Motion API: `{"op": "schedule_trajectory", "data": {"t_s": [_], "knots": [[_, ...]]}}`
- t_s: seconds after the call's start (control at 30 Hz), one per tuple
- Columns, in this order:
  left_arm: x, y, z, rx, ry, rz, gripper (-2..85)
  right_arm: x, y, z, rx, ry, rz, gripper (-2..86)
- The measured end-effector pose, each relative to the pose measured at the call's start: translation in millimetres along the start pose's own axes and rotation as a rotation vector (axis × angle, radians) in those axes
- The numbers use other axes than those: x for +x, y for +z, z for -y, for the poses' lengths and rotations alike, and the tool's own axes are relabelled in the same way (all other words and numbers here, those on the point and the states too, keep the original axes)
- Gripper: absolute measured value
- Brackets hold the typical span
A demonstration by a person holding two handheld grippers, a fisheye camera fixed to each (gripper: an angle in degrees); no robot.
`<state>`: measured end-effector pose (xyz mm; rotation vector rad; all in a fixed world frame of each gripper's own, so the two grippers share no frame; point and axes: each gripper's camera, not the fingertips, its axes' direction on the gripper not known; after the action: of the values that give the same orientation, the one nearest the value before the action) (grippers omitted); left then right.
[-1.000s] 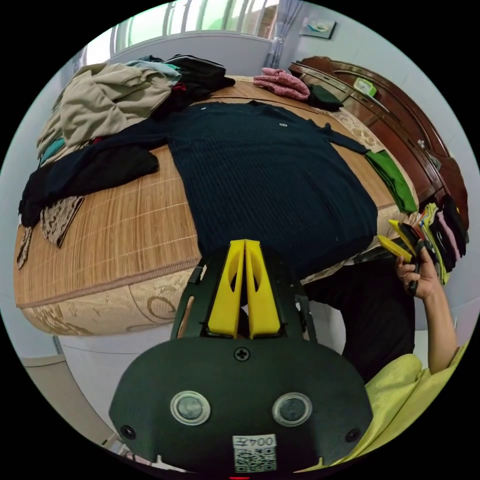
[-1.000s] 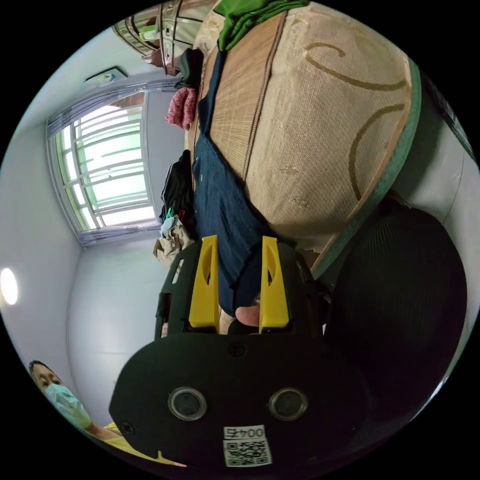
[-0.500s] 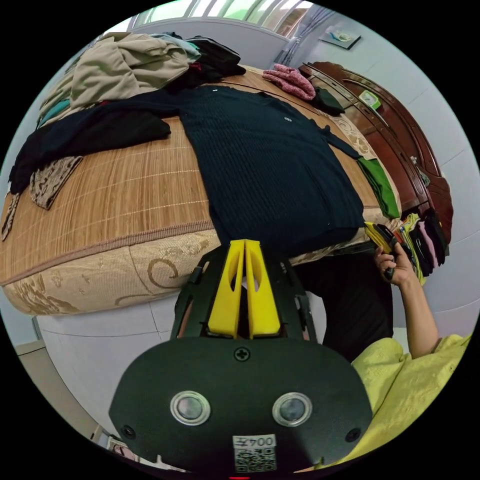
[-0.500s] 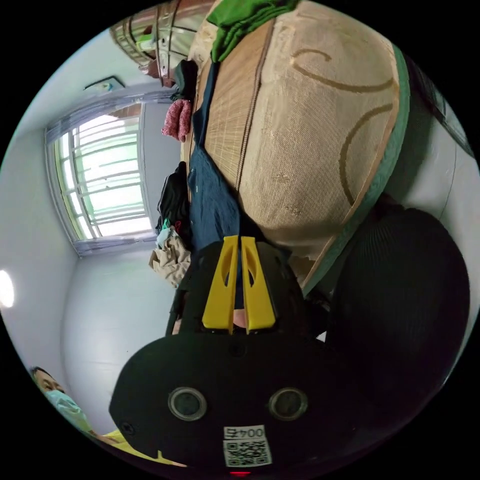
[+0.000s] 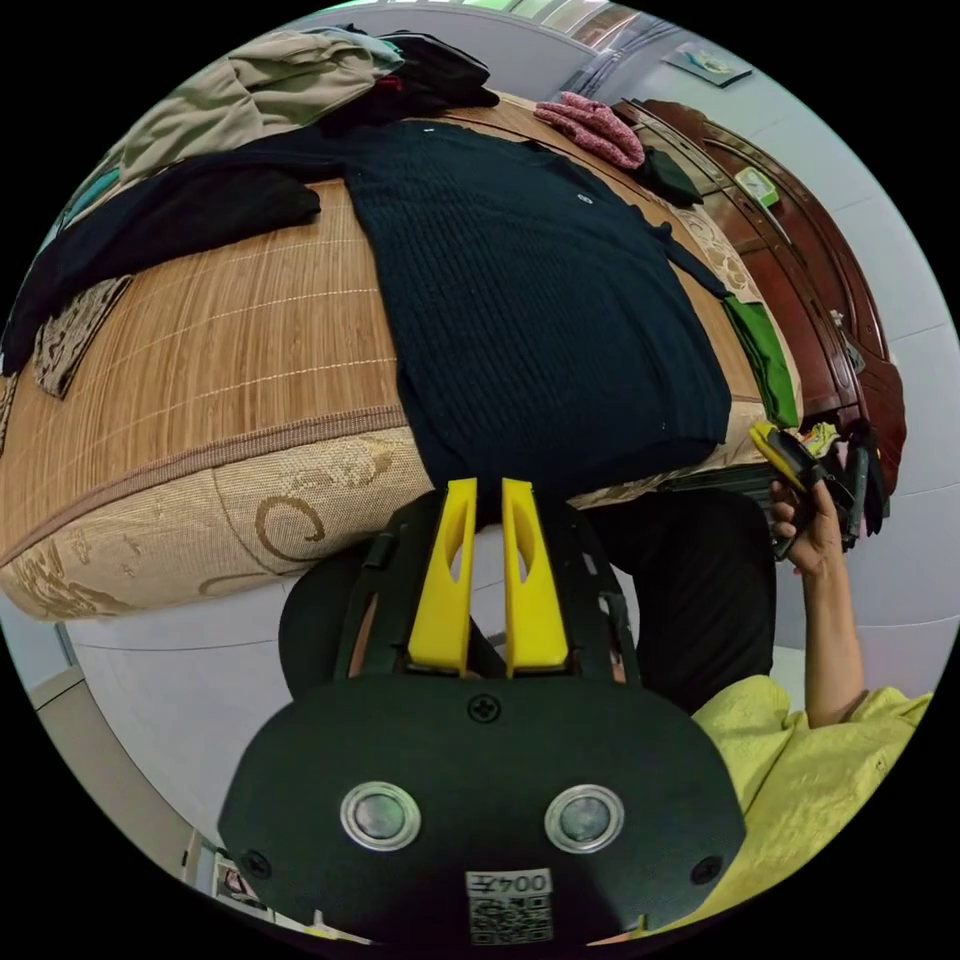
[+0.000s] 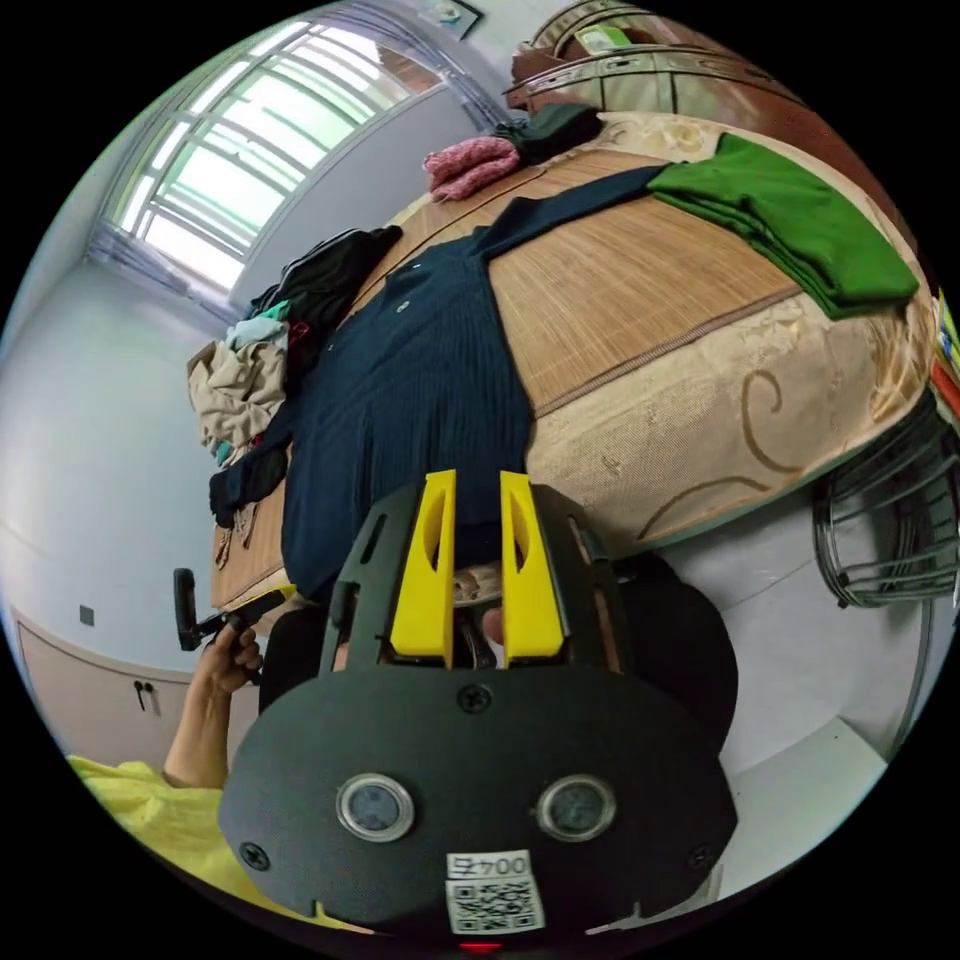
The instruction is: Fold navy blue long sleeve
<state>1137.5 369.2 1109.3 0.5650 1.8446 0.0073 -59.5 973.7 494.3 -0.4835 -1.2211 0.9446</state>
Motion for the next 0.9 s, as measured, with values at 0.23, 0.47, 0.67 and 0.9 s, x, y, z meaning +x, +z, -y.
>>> {"op": "schedule_trajectory", "data": {"t_s": [0.23,0.47,0.67,0.9], "knots": [[-3,14,-4,0.007,-0.019,0.012,1.4,-43,33,32,-0.173,-0.111,0.051,7.5],[1,6,-4,0.002,0.014,0.049,1.2,-95,68,83,-0.312,-0.299,-0.149,7.6],[-7,-3,-6,-0.007,-0.011,0.063,1.0,-120,107,116,-0.512,-0.37,-0.309,4.4],[-5,-24,-5,0.014,-0.023,0.064,1.0,-137,123,146,-0.632,-0.376,-0.332,3.8]]}}
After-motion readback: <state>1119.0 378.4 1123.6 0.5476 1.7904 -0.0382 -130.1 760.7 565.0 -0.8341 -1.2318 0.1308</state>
